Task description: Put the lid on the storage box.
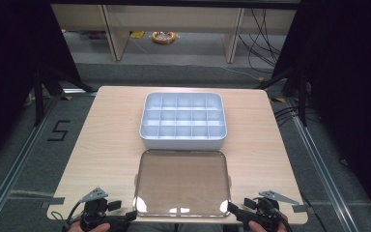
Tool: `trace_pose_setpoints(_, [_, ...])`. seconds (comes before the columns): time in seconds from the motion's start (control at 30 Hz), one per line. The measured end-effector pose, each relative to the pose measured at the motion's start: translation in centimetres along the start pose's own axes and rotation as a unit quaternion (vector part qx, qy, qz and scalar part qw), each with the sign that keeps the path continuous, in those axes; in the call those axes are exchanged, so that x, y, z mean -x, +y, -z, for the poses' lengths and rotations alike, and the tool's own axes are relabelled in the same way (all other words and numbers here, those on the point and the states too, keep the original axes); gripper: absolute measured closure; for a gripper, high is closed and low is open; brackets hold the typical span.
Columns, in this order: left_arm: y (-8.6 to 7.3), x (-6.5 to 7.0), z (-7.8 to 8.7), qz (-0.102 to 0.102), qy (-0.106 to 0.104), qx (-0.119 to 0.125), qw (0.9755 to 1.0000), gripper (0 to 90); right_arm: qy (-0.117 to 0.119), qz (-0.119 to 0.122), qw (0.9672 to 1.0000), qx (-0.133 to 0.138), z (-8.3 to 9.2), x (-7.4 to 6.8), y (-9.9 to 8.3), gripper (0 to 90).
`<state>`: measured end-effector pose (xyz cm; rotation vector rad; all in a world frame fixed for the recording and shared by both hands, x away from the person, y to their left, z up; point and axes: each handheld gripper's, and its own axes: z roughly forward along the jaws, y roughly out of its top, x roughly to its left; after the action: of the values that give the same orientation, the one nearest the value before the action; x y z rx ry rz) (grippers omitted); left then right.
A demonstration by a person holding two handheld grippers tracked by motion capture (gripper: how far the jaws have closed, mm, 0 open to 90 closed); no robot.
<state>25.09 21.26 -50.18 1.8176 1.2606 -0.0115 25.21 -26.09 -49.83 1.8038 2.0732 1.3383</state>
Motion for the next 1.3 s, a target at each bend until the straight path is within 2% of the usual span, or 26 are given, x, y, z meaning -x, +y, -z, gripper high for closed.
trace_pose_setpoints(0.13, [0.0, 0.1, -0.1, 0.001, -0.001, -0.002, 1.0, 15.6, -0.005, -0.006, 1.0, 0.0, -0.1, 0.0, 0.0, 20.7])
trace_pose_setpoints(0.17, [0.0, 0.2, -0.1, 0.001, -0.002, -0.002, 1.0, 15.6, 0.007, -0.027, 0.9996, -0.001, -0.1, -0.2, 0.0, 20.7])
trace_pose_setpoints(0.2, [0.0, 0.2, -0.1, 0.001, -0.002, -0.002, 1.0, 15.6, 0.007, -0.027, 0.9996, -0.001, -0.1, -0.2, 0.0, 20.7])
trace_pose_setpoints(0.23, [0.0, 0.1, -0.1, 0.001, 0.0, -0.002, 1.0, 15.6, 0.004, -0.006, 1.0, 0.004, -0.1, 0.0, 0.0, 20.7])
trace_pose_setpoints(0.27, [0.0, 0.1, -0.1, 0.001, 0.001, -0.002, 1.0, 15.6, -0.005, 0.0, 1.0, 0.001, -0.1, 0.1, 0.0, 20.7])
trace_pose_setpoints(0.37, [0.0, 0.0, -0.1, 0.002, 0.001, -0.001, 1.0, 15.6, -0.004, -0.002, 1.0, 0.0, -0.2, 0.0, 0.0, 21.1])
trace_pose_setpoints(0.43, [0.0, 0.0, -0.2, 0.015, -0.008, -0.002, 0.9999, 15.4, 0.006, -0.021, 0.9997, 0.003, -0.3, -0.2, -0.1, 21.1])
trace_pose_setpoints(0.47, [0.0, 0.0, -0.2, 0.015, -0.008, -0.002, 0.9999, 15.4, 0.006, -0.021, 0.9997, 0.003, -0.3, -0.2, -0.1, 21.1])
trace_pose_setpoints(0.5, [0.0, -0.1, -0.2, 0.014, -0.009, -0.004, 0.9999, 15.4, 0.012, -0.005, 0.9999, 0.002, -0.4, 0.1, 0.0, 21.2])
trace_pose_setpoints(0.6, [0.0, 0.0, -0.2, 0.014, -0.007, -0.003, 0.9999, 15.2, 0.012, -0.018, 0.9998, -0.002, -0.3, -0.1, 0.0, 21.3])
trace_pose_setpoints(0.67, [0.1, 0.0, -0.2, 0.013, -0.006, 0.0, 0.9999, 15.2, 0.01, -0.018, 0.9998, 0.0, -0.3, -0.1, -0.1, 21.3])
trace_pose_setpoints(0.77, [0.0, 0.1, -0.2, 0.014, -0.006, 0.001, 0.9999, 15.2, 0.007, -0.001, 1.0, 0.006, -0.5, 0.1, -0.1, 21.3])
trace_pose_setpoints(0.8, [0.1, 0.1, -0.2, 0.014, -0.009, 0.0, 0.9999, 15.2, 0.015, -0.022, 0.9996, -0.002, -0.3, -0.2, -0.1, 21.4])
trace_pose_setpoints(0.87, [0.1, 0.3, -0.3, 0.016, -0.009, 0.004, 0.9998, 15.2, 0.013, -0.015, 0.9998, -0.004, -0.3, -0.2, -0.1, 21.5])
trace_pose_setpoints(0.93, [0.1, 0.3, -0.3, 0.012, -0.009, 0.002, 0.9999, 15.2, 0.014, -0.019, 0.9997, 0.001, -0.4, -0.2, -0.1, 21.5])
trace_pose_setpoints(0.97, [0.2, 0.4, -0.4, 0.014, -0.013, 0.004, 0.9998, 15.3, 0.007, -0.018, 0.9998, 0.0, -0.4, -0.2, 0.0, 21.5])
trace_pose_setpoints(1.0, [0.2, 0.4, -0.5, 0.015, -0.014, 0.005, 0.9998, 15.6, 0.011, -0.032, 0.9994, -0.007, -0.4, -0.4, 0.0, 21.5])
trace_pose_setpoints(1.03, [0.2, 0.4, -0.5, 0.015, -0.014, 0.005, 0.9998, 15.8, 0.011, -0.032, 0.9994, -0.007, -0.4, -0.4, 0.0, 21.5])
trace_pose_setpoints(1.07, [0.3, 0.4, -0.6, 0.009, -0.019, 0.006, 0.9997, 15.7, 0.005, 0.006, 1.0, 0.004, -0.7, 0.2, 0.1, 21.6])
trace_pose_setpoints(1.2, [0.7, 0.4, -1.0, 0.007, -0.018, 0.01, 0.9998, 18.8, 0.011, -0.009, 0.9999, 0.005, -0.9, 0.0, 0.3, 21.4])
trace_pose_setpoints(1.23, [0.9, 0.4, -1.3, 0.0, -0.026, 0.004, 0.9997, 20.9, 0.012, -0.029, 0.9995, -0.002, -0.9, -0.3, 0.4, 21.5])
trace_pose_setpoints(1.3, [1.1, 0.3, -1.5, -0.007, -0.023, -0.001, 0.9997, 22.8, 0.011, -0.02, 0.9997, 0.004, -1.1, -0.2, 0.5, 22.1])
